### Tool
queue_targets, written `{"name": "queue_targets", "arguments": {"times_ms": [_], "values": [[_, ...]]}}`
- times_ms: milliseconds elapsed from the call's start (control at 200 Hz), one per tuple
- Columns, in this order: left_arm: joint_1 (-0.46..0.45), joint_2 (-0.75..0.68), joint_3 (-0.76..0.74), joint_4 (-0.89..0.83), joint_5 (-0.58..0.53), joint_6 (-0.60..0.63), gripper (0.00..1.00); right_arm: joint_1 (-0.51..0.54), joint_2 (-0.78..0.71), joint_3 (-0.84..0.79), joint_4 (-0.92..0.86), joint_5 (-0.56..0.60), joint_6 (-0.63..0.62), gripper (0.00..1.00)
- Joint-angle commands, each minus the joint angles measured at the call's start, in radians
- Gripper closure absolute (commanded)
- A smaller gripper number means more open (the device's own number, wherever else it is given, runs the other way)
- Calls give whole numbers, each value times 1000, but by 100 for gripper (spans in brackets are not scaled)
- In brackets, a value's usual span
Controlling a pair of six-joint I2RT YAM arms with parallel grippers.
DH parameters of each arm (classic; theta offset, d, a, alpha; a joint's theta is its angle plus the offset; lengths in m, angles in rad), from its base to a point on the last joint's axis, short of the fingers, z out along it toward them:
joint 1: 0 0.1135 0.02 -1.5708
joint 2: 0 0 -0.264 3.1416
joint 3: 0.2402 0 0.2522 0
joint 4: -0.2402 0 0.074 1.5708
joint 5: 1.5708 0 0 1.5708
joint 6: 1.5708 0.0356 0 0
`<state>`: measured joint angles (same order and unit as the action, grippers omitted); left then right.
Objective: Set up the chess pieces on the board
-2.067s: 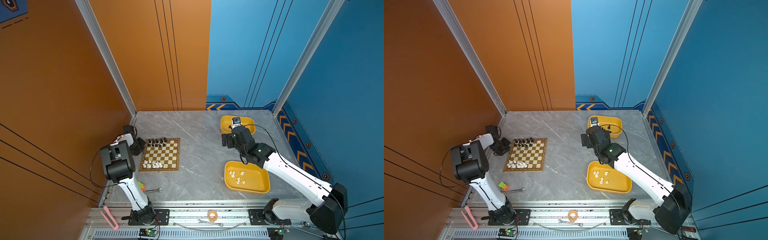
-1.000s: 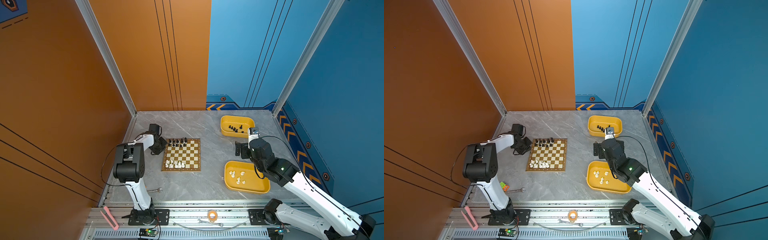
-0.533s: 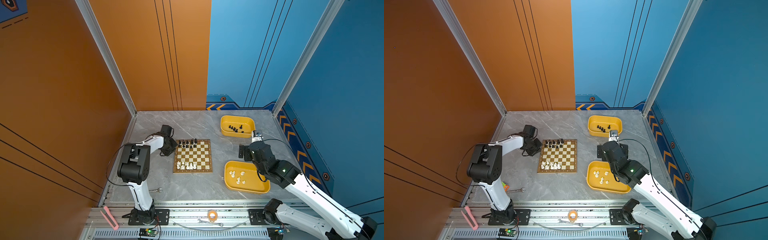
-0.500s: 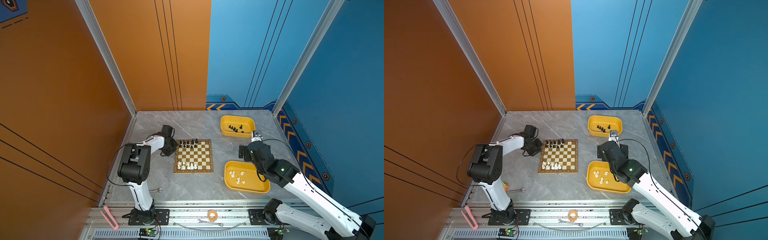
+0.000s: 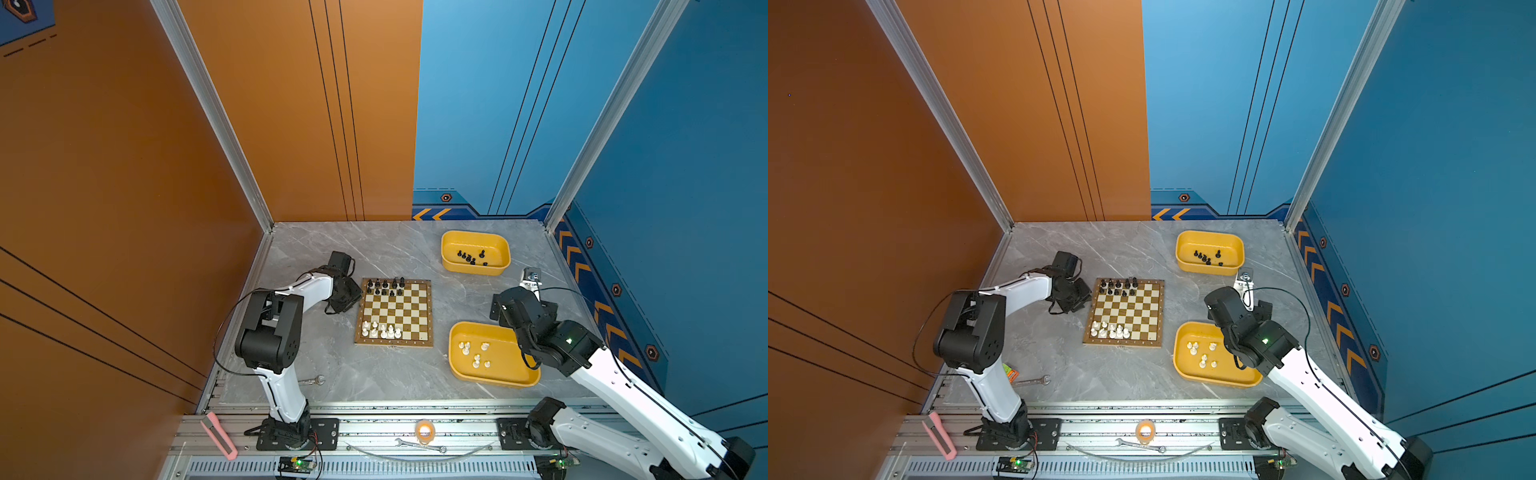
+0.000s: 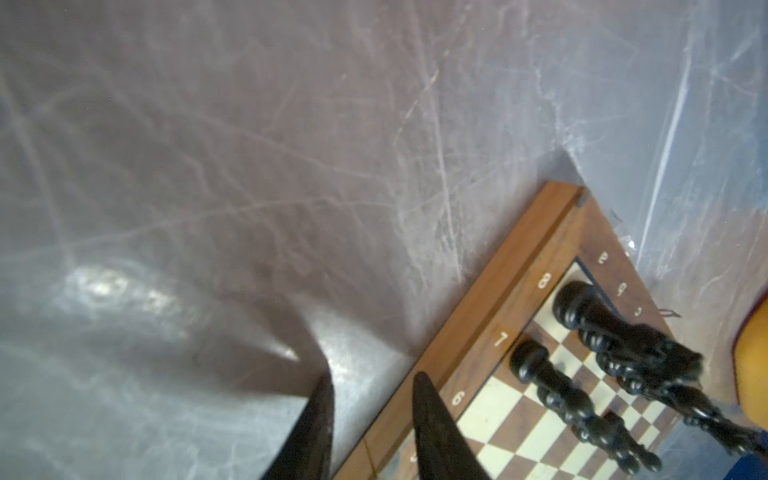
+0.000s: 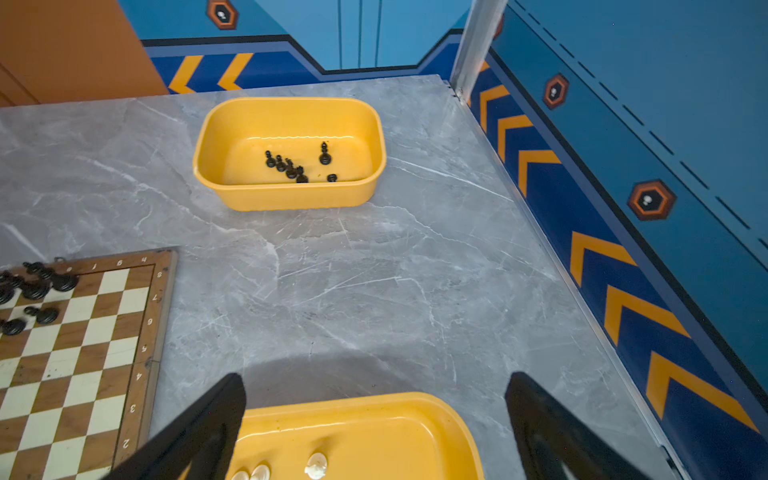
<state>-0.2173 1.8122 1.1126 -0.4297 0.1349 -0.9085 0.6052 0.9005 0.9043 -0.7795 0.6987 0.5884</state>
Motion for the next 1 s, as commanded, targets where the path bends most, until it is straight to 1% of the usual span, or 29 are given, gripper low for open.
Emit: {"name": "queue_targets", "arguments": {"times_ms": [0,45,120,190,351,471,536,591,691,776,796,871,941,996], "values": [[-3,-29,27,-91,-22,46,55,-52,33,36,-118,-37,58,0],[0,-31,30,-93,-19,49,51,-60,48,61,-138,-46,49,0],[5,-34,29,-95,-11,52,50,-64,62,84,-140,-45,43,0],[10,-36,31,-99,-4,59,49,-78,75,97,-137,-52,66,0],[33,-42,59,-139,0,100,49,-139,128,127,-121,-162,106,0],[38,-63,106,-178,-19,152,47,-153,194,159,-114,-233,65,0],[30,-90,126,-169,-25,202,44,-153,247,193,-153,-224,64,0],[7,-119,142,-146,-41,275,41,-155,306,241,-236,-190,94,0],[-47,-164,178,-101,-68,418,40,-149,398,334,-400,-131,148,0],[-90,-196,178,-47,-61,506,39,-122,428,376,-472,-110,181,0],[-101,-205,173,-31,-61,522,40,-118,427,378,-478,-119,188,0],[-140,-239,138,45,-66,572,39,-109,412,351,-457,-223,200,0],[-171,-270,103,97,-76,614,38,-106,386,300,-440,-288,272,8],[-190,-293,80,126,-83,646,37,-102,361,247,-414,-354,303,14]]}}
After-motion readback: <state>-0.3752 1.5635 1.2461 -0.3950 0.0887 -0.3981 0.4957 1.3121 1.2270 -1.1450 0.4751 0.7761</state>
